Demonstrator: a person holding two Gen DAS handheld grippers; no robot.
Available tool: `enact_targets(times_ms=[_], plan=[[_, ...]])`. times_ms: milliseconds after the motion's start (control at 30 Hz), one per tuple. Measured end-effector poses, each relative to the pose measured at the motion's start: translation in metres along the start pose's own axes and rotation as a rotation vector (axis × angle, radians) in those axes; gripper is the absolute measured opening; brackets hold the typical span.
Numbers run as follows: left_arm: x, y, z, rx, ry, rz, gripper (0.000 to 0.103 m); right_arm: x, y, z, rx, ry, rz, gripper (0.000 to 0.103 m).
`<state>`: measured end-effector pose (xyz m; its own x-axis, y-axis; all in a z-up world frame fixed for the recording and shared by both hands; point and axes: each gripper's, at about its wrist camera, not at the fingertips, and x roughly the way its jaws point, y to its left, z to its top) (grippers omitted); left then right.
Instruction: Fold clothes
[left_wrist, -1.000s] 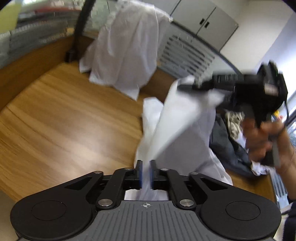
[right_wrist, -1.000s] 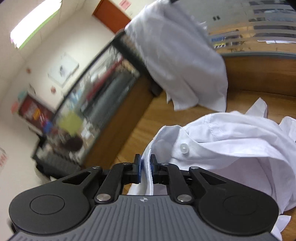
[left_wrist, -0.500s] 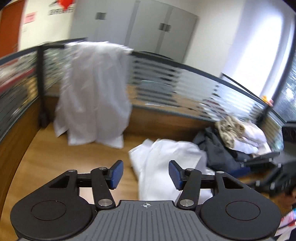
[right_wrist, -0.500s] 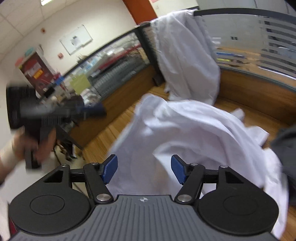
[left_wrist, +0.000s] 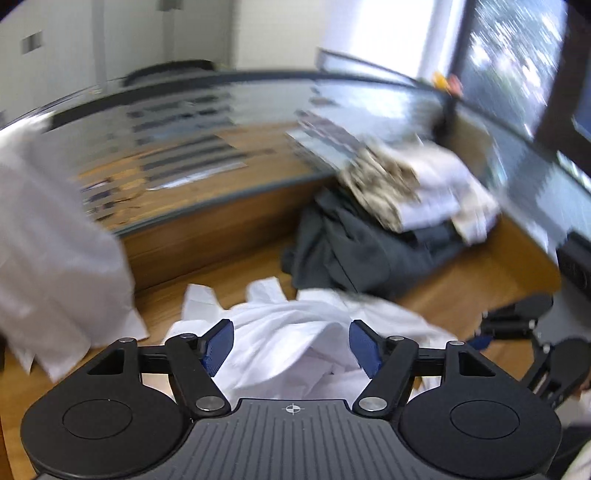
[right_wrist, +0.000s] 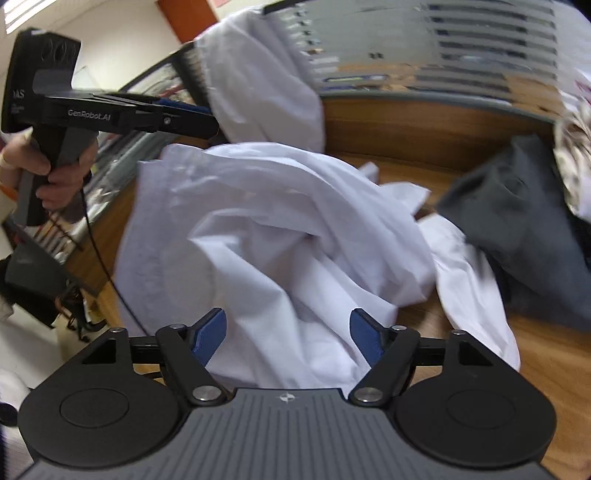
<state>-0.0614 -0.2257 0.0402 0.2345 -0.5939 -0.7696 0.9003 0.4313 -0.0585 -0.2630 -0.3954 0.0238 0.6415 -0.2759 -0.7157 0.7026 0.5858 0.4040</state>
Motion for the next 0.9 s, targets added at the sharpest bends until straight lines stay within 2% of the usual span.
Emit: enact_targets(times_ms=[167, 300, 533, 733, 900], plan=[[0.053, -0.021, 0.011, 0.145, 0.173, 0.002, 0.076, 0.011, -0.023, -0.018, 0.068, 0.01, -0.038, 0.083], [0.088, -0.031, 0.013, 0.228, 0.273, 0.046, 0.075, 0.021, -0.039, -0.028, 0.11, 0.02, -0.061, 0.083], [0.125, -0.034, 0.005, 0.293, 0.343, 0.083, 0.075, 0.047, -0.061, -0.027, 0.229, 0.001, -0.053, 0.083], [0.151, -0.022, -0.002, 0.289, 0.381, 0.071, 0.075, 0.082, -0.075, -0.026, 0.302, 0.05, -0.059, 0.083], [0.167, -0.014, -0.011, 0.264, 0.399, 0.054, 0.071, 0.106, -0.075, -0.025, 0.307, 0.09, -0.061, 0.083]])
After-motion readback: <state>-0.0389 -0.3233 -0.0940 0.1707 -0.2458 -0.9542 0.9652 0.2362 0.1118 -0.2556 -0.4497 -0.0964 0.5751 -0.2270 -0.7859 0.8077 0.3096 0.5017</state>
